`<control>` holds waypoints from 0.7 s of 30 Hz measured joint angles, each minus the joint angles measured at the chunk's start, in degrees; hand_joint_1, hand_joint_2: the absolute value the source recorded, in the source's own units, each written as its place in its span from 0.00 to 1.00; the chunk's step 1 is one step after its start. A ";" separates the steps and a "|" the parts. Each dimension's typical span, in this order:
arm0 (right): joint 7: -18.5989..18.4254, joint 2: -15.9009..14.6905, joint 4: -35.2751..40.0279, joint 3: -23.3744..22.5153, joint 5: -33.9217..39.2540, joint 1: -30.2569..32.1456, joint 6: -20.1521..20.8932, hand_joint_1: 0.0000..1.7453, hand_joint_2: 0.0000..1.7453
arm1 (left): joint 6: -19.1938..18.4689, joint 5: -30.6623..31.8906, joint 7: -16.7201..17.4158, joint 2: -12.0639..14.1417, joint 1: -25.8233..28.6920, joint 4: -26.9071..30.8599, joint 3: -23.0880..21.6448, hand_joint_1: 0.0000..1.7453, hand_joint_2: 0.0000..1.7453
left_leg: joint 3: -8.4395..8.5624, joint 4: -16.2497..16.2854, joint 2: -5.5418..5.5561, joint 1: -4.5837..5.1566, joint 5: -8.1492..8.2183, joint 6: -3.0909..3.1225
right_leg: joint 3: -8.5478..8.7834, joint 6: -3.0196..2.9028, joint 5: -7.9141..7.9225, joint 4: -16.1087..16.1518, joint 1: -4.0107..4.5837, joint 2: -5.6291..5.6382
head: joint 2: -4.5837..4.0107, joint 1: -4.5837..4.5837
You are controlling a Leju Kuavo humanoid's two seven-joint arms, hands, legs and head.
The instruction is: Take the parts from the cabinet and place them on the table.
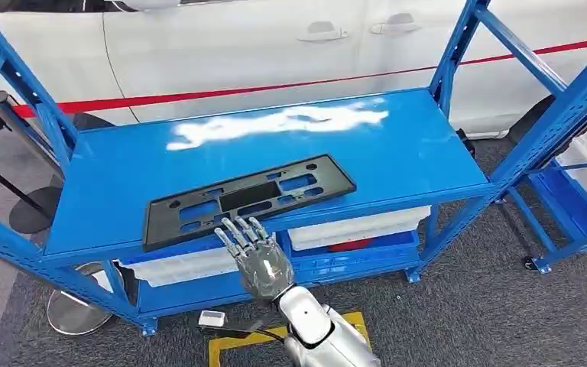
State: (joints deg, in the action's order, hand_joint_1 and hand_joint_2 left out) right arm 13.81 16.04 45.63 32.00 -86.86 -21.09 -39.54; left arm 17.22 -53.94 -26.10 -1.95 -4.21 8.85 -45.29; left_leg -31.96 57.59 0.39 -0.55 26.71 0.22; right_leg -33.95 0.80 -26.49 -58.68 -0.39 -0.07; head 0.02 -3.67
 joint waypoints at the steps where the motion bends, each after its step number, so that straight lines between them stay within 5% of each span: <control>1: -0.11 0.31 -1.03 0.00 0.94 -0.42 -0.04 0.00 1.00 | -0.39 -0.04 -0.11 0.02 0.00 0.00 0.00 0.00 0.00 | 0.01 -0.01 -0.01 -0.02 0.22 -0.39 | -0.06 -0.52 0.22 0.08 -0.06 0.08 | 0.00 -0.04; 3: -0.31 0.46 -2.62 -0.02 2.62 -1.15 -0.11 0.00 1.00 | -0.59 -0.04 0.11 0.00 0.01 0.00 -0.02 0.00 0.00 | 0.37 -0.23 -0.05 -0.26 0.33 -1.12 | 0.06 -1.26 -0.05 0.09 0.38 0.19 | 0.00 -0.02; 5: -0.24 0.96 -3.67 -0.50 3.87 -2.15 -0.17 0.00 1.00 | -0.59 -0.04 0.24 0.02 -0.08 0.00 -0.11 0.00 0.00 | 0.50 0.80 -0.20 -0.50 0.81 -1.80 | 1.10 -2.08 0.02 0.73 -0.06 0.25 | 0.00 -0.02; 6: 0.02 1.20 -4.17 -0.83 4.28 -2.96 -0.28 0.00 1.00 | -0.54 -0.07 0.26 0.02 -0.10 0.00 -0.22 0.00 0.00 | -0.71 3.44 -0.20 -0.48 1.90 -1.87 | 1.52 -2.58 -0.31 0.80 -0.10 0.19 | 0.00 -0.07; 9: 0.46 1.94 -6.03 -2.08 5.00 -4.55 -0.26 0.00 1.00 | -0.43 -0.15 0.42 0.02 0.05 0.00 -0.35 0.00 0.00 | -9.06 17.10 -0.20 -0.57 6.20 -2.23 | 2.69 -3.07 -1.37 0.77 0.23 0.17 | 0.00 -0.04; 11: 0.90 2.08 -6.88 -2.71 5.42 -4.71 -0.28 0.00 1.00 | -0.33 -0.46 0.42 0.02 0.21 0.00 -0.39 0.00 0.00 | -11.10 17.53 -0.20 -0.56 3.60 -2.12 | 4.06 -3.03 -2.42 0.77 0.44 0.37 | 0.00 -0.04; 14: 1.88 2.84 -7.51 -3.76 6.16 -5.45 -0.28 0.00 1.00 | 0.13 -0.76 0.50 0.13 0.50 0.00 -0.39 0.00 0.00 | -6.55 3.31 -0.20 -0.24 -6.55 -0.92 | 6.68 -2.79 -4.49 0.86 0.65 0.61 | 0.00 -0.04; 17: 2.45 3.17 -8.06 -4.59 6.75 -6.66 -0.44 0.00 1.00 | 0.24 -0.94 0.79 0.33 0.34 -0.17 -0.42 0.00 0.00 | -5.04 1.43 -0.22 0.58 -4.27 -0.23 | 6.97 -1.59 -5.28 1.35 0.45 0.65 | 0.00 -0.07; 19: 3.22 3.59 -8.41 -5.29 7.04 -7.31 -0.46 0.00 1.00 | 0.29 -0.94 0.90 0.33 0.33 -0.17 -0.46 0.00 0.00 | -4.13 0.71 -0.05 0.24 -3.64 0.54 | 7.40 -0.89 -4.66 0.50 0.65 0.64 | 0.00 -0.02; 21: 3.74 3.76 -8.56 -5.71 7.12 -8.13 -0.48 0.00 1.00 | 0.31 -0.92 1.05 0.13 0.52 -0.17 -0.55 0.00 0.00 | -2.25 -0.45 -0.19 -0.15 -3.29 0.98 | 4.91 -0.38 -3.88 -4.82 0.57 0.50 | 0.00 -0.02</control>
State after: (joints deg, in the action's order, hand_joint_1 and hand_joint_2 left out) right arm 17.55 19.80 37.07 26.29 -79.73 -29.22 -40.02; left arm 17.53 -54.86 -25.05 -1.81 -3.69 8.68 -45.83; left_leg -34.21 57.14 0.20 -0.71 23.42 1.21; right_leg -29.04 0.43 -30.37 -63.50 0.18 0.42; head 0.02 -3.69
